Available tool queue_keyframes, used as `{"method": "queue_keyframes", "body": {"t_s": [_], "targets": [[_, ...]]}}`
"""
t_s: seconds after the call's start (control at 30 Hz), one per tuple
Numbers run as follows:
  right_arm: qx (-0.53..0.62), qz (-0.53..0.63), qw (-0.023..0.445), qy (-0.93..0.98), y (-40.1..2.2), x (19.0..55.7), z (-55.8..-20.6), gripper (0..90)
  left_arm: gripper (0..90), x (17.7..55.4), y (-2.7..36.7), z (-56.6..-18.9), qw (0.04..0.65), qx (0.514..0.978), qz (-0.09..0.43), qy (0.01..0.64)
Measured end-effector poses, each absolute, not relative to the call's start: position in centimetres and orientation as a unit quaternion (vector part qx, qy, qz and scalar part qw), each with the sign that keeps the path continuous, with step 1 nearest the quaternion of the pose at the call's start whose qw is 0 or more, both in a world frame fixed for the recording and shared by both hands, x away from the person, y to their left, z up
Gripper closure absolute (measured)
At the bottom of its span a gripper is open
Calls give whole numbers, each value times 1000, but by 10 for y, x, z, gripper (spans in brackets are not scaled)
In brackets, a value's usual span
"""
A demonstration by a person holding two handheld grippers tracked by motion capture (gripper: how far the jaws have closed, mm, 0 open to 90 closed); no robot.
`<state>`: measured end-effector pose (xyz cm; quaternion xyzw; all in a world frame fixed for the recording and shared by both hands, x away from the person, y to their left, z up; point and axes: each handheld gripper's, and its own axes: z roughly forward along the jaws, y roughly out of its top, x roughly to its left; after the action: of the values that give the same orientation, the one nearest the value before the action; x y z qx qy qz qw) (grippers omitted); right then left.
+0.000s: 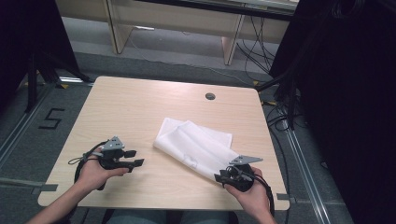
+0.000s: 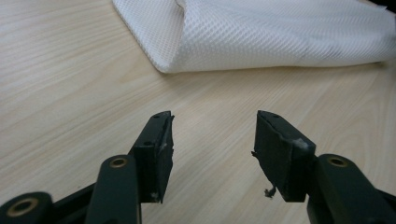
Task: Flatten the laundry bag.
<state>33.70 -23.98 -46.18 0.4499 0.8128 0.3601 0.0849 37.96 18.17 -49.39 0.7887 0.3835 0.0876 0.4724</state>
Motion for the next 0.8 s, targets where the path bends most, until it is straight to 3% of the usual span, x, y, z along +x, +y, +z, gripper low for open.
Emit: {"method": "queue_keyframes", "body": {"t_s": [0.27, 0.43, 0.7, 0.8], "targets": [[484, 343, 84, 801, -246, 346, -455, 888, 640, 374, 174, -493, 459, 803, 80, 371], [494, 320, 79, 805, -242, 347, -455, 900, 697, 366, 167, -491, 441, 827, 91, 337], [475, 272, 95, 832, -227, 351, -456, 900, 686, 361, 170, -486, 445, 822, 99, 340], [484, 256, 79, 833, -224, 353, -459, 900, 673, 363, 168, -488, 448, 823, 97, 336]]}}
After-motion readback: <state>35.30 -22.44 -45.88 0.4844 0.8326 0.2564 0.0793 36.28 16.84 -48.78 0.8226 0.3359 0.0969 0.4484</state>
